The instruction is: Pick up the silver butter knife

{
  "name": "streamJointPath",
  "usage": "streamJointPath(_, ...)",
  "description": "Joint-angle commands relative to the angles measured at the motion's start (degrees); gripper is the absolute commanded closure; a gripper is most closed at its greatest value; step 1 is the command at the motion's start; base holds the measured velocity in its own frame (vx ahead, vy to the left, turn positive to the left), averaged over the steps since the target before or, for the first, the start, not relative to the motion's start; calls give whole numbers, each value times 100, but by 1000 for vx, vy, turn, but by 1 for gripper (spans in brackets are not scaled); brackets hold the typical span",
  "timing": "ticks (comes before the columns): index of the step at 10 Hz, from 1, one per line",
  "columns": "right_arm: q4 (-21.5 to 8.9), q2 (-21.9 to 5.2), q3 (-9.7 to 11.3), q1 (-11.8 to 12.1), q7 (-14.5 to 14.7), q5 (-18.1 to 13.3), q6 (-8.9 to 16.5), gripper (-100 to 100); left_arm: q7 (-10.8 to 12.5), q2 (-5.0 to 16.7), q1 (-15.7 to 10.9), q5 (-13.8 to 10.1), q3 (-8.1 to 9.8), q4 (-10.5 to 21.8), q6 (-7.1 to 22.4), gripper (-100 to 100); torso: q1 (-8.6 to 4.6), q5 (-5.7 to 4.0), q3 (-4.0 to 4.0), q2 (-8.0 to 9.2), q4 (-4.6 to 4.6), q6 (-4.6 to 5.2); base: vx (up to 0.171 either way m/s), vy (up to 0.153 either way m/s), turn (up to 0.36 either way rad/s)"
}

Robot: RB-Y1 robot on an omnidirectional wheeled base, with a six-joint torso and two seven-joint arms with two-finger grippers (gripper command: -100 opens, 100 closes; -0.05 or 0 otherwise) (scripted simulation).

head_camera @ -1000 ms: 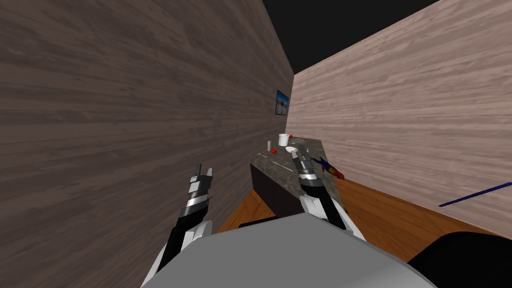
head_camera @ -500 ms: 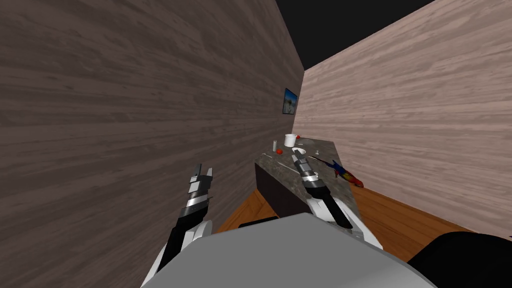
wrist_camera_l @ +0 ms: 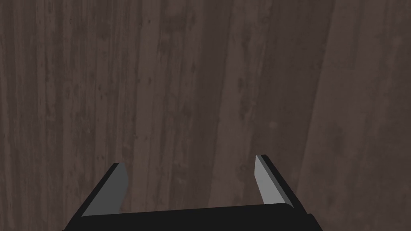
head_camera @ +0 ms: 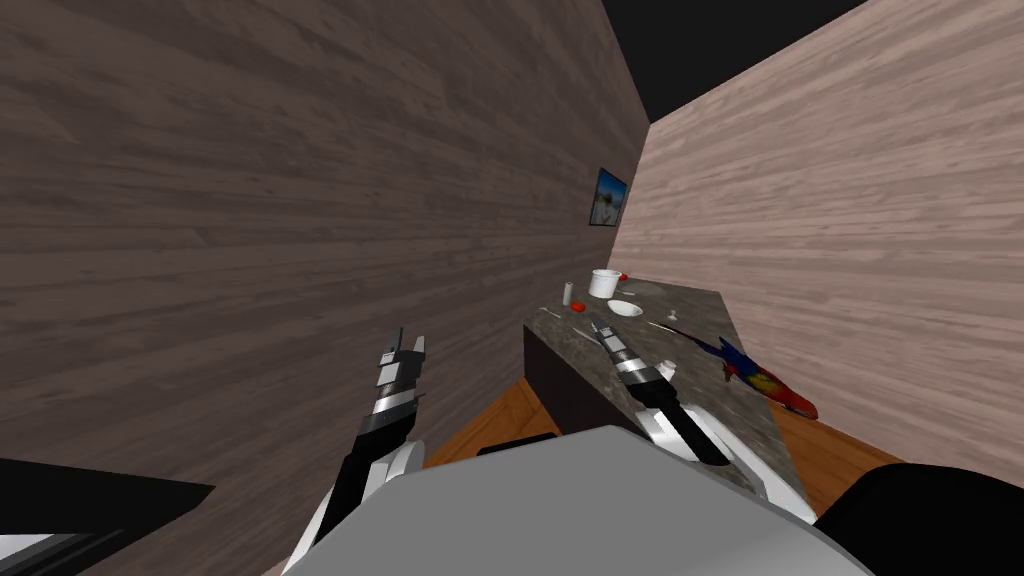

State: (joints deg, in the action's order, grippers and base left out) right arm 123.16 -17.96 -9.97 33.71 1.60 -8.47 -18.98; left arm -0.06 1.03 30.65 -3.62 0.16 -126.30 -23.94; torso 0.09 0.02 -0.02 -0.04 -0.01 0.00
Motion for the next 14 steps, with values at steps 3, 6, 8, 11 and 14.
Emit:
streamJointPath(3, -318, -507, -225, 193, 16, -174, 229, -100, 0, 0, 0, 0, 0, 0, 0, 0, -4, -1, 1, 1, 1, 0, 9, 17, 190)
streamJointPath(6, -552, -897, -322, 349, 46, -323, 393, -100, 0, 0, 0, 0, 0, 0, 0, 0, -8, -2, 2, 3, 1, 0, 8, 6, 171)
streamJointPath(8, -671, -1137, -353, 425, 59, -396, 470, -100, 0, 0, 1, 0, 1, 0, 0, 0, -11, -2, 1, 2, 1, 4, 6, -1, 128)
streamJointPath(11, -1028, -1706, -361, 635, 81, -598, 677, -100, 0, 1, 0, 0, 1, 0, 0, 0, -19, -4, 2, 3, 1, 0, 2, -18, 272)
streamJointPath(14, -1268, -2219, -297, 755, 84, -717, 794, -100, 0, 1, 1, 0, 2, 0, 0, 0, -23, -6, 4, 7, 2, 6, -8, -36, 123)
